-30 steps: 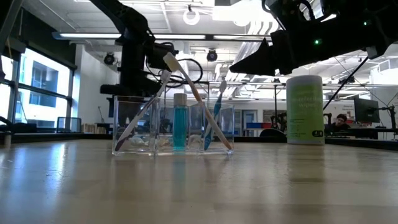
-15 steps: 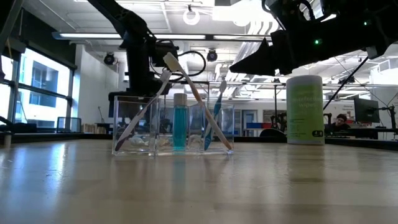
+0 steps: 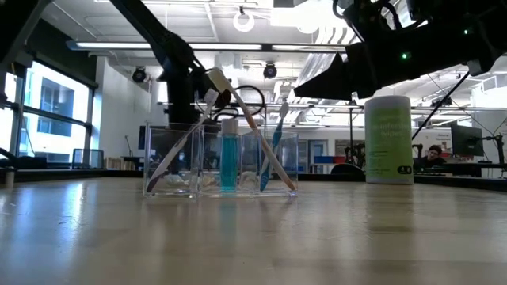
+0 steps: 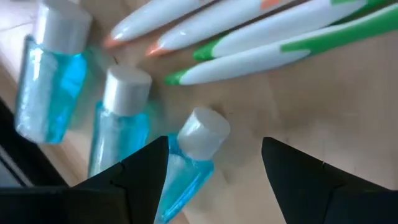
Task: Pick & Place toothbrushing station
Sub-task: Put the blue mouthwash into the transparent organizer
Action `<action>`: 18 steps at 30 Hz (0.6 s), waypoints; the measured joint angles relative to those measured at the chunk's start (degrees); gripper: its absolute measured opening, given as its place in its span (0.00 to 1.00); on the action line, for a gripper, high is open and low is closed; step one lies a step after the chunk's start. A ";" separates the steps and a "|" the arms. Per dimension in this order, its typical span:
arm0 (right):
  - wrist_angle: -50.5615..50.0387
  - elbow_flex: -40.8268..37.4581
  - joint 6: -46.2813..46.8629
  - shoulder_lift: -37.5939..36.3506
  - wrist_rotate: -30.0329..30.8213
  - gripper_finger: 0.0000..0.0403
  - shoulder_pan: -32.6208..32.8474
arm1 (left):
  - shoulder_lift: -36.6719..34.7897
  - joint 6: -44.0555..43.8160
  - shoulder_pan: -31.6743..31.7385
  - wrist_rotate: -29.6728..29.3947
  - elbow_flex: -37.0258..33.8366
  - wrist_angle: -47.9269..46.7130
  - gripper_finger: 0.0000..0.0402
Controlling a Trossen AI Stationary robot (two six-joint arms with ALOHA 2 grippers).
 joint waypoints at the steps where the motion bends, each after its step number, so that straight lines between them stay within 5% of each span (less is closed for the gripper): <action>1: -0.02 0.00 0.00 0.00 -0.02 0.48 0.00 | 0.23 0.04 0.25 0.00 0.00 0.10 0.63; 18: -0.09 0.00 0.20 0.00 -0.02 0.48 0.00 | 3.13 -1.53 1.97 -0.15 0.15 -0.89 0.58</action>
